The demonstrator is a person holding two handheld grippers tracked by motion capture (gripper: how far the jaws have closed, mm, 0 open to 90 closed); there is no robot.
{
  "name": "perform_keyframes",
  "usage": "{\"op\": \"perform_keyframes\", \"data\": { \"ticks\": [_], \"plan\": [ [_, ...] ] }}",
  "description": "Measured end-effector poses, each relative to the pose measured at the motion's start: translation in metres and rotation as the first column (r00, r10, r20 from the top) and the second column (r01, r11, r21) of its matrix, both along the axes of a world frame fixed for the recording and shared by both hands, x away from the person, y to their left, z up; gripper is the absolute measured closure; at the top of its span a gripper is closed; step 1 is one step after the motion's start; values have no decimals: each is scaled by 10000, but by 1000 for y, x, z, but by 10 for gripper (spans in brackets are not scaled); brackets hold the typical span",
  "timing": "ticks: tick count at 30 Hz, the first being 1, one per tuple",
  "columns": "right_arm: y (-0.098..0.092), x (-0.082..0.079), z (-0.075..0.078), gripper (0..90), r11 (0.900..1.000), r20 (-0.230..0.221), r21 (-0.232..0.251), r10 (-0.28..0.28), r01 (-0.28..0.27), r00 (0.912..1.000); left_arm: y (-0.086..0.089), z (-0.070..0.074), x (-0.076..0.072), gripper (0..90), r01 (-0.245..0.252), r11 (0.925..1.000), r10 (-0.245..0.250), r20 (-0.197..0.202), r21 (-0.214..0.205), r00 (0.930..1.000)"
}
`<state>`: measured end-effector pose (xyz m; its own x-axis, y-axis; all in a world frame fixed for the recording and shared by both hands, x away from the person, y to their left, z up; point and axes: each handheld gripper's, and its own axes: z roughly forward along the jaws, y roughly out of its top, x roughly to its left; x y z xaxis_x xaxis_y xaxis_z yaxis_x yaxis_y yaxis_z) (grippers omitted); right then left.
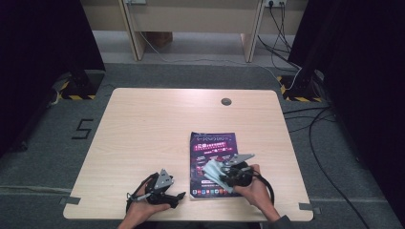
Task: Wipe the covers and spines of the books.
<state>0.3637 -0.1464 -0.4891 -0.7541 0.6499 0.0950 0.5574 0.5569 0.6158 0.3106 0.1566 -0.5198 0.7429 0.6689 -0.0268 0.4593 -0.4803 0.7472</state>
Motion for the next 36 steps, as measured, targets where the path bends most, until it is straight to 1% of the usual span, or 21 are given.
{"op": "perform_keyframes", "data": {
  "ticks": [1, 3, 4, 6, 8, 10, 11, 14, 15, 16, 18, 20, 21, 26, 27, 30, 32, 34, 36],
  "plan": [
    [-11, 2, 1, 769, 9996, -19, -19, -295, 295, 9996, 0, 0, 0, 213, -5, 10000, 5, 2, -20, 10000],
    [-27, 6, 1, 769, 9974, 21, -95, -713, 713, 9975, 0, 0, 0, 213, -5, 10000, 5, -2, -8, 10000],
    [-34, 8, 1, 770, 9957, -7, -59, -922, 922, 9957, 0, 0, 0, 213, 4, 10000, -4, -8, -1, 10000],
    [-47, 10, 2, 769, 9919, -55, -60, -1270, 1269, 9919, 1, 0, 0, 212, 26, 10000, -26, -12, -8, 10000],
    [-55, 10, 2, 768, 9878, -97, -46, -1556, 1555, 9878, 0, 0, 0, 211, -9, 10000, 9, 16, -24, 10000],
    [-60, 10, 2, 768, 9867, 0, -58, -1626, 1626, 9867, 0, 0, 0, 209, -11, 10000, 11, -10, 31, 10000],
    [-61, 9, 2, 769, 9862, -52, -71, -1654, 1653, 9862, 0, 0, 0, 202, -15, 10000, 15, -3, 21, 10000],
    [-60, 7, 2, 781, 9876, 70, -215, -1554, 1555, 9878, 0, 0, 0, 195, -82, 10000, 82, 5, 8, 10000],
    [-58, 6, 3, 782, 9891, 173, -345, -1427, 1432, 9896, 0, 0, 0, 194, -81, 10000, 81, 0, 20, 10000],
    [-56, 4, 4, 782, 9900, 189, -368, -1355, 1361, 9906, 0, 0, 0, 193, -78, 10000, 78, -2, 31, 10000],
    [-52, 1, 3, 781, 9945, 88, -255, -1019, 1021, 9948, 0, -1, 0, 185, -79, 10000, 79, 4, 22, 10000],
    [-46, -3, 3, 780, 9956, 135, -306, -884, 888, 9960, 0, -1, 0, 185, -116, 9999, 116, 6, 19, 9999],
    [-42, -4, 3, 780, 9966, 79, -282, -777, 779, 9969, 0, -1, 0, 184, -108, 9999, 108, 9, 19, 9999],
    [-21, -10, 1, 778, 9995, 132, -112, -296, 298, 9995, -1, -1, 1, 172, -138, 9999, 138, 17, 0, 9999],
    [-13, -12, 0, 779, 9999, 125, -14, -103, 103, 9999, -1, -1, 1, 171, -120, 9999, 120, 17, -1, 9999],
    [8, -15, -1, 779, 9992, 233, -63, 388, -386, 9990, -1, -2, 1, 164, -117, 9999, 117, 38, -3, 9999],
    [23, -18, -2, 778, 9974, 136, 142, 700, -702, 9975, -1, -2, 1, 163, -140, 9999, 140, 35, -40, 9999],
    [34, -21, -2, 777, 9949, 137, 119, 997, -999, 9949, -1, -2, 1, 158, -122, 9999, 122, 45, -48, 9999],
    [44, -24, -3, 776, 9913, -21, 363, 1266, -1264, 9920, -1, -2, 1, 157, -146, 9999, 146, 43, -36, 9999]
  ]
}}
